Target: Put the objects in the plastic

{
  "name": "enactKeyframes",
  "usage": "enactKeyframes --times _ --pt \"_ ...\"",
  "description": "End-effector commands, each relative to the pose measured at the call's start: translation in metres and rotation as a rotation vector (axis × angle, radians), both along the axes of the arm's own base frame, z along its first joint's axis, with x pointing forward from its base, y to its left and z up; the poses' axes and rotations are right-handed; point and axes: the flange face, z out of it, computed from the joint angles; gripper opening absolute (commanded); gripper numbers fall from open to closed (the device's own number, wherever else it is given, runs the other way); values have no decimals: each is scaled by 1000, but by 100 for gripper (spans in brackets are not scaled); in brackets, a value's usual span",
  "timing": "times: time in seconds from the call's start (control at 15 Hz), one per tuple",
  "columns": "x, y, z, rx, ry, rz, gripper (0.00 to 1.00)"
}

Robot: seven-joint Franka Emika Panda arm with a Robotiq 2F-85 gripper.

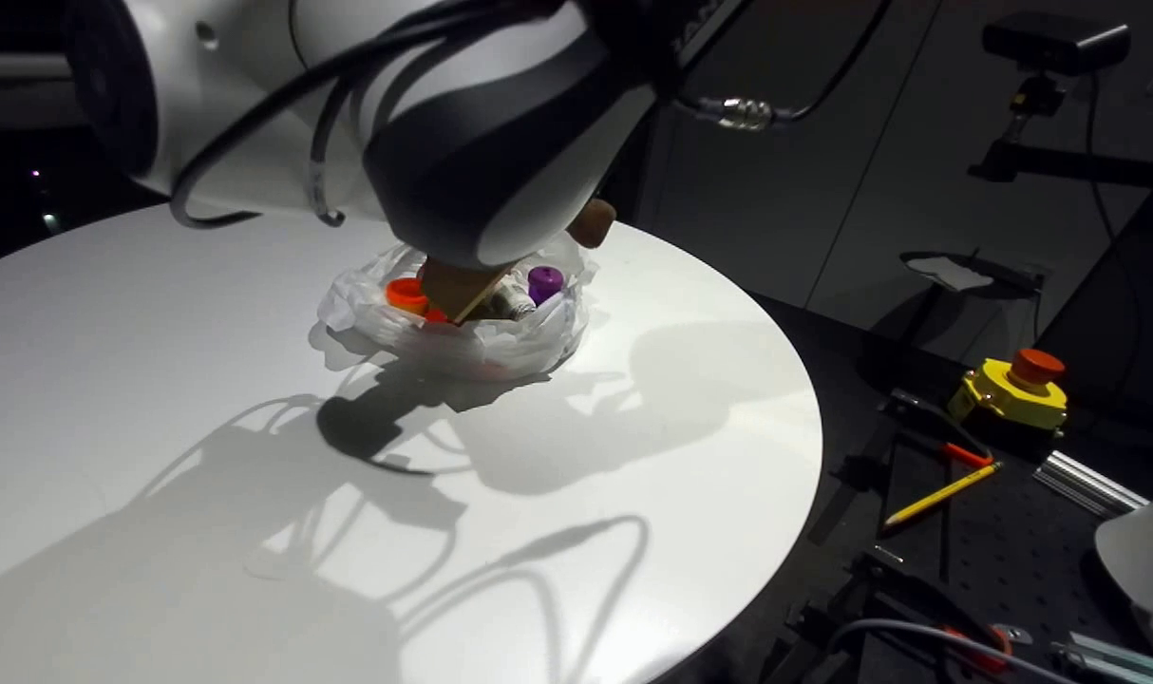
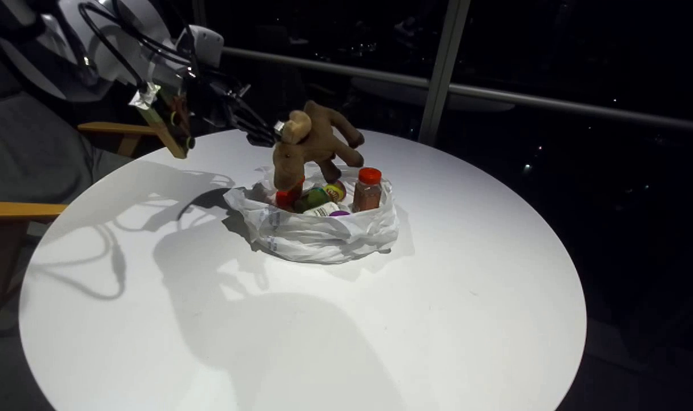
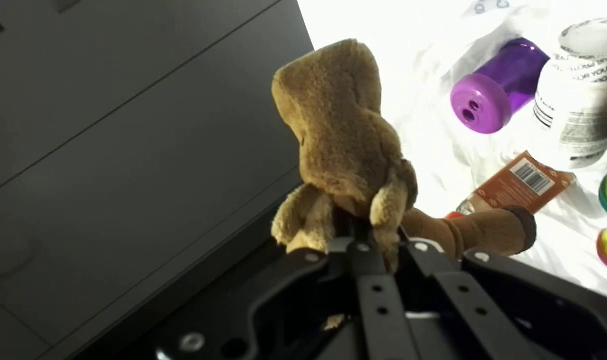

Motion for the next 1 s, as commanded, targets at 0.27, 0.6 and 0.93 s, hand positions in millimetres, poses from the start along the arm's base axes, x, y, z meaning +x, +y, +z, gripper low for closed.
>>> enactKeyframes --times 0.27,0.6,0.93 --pt "15 40 41 191 -33 -42 62" --pt "-15 70 152 427 -95 -44 99" --pt "-76 103 257 642 -55 100 100"
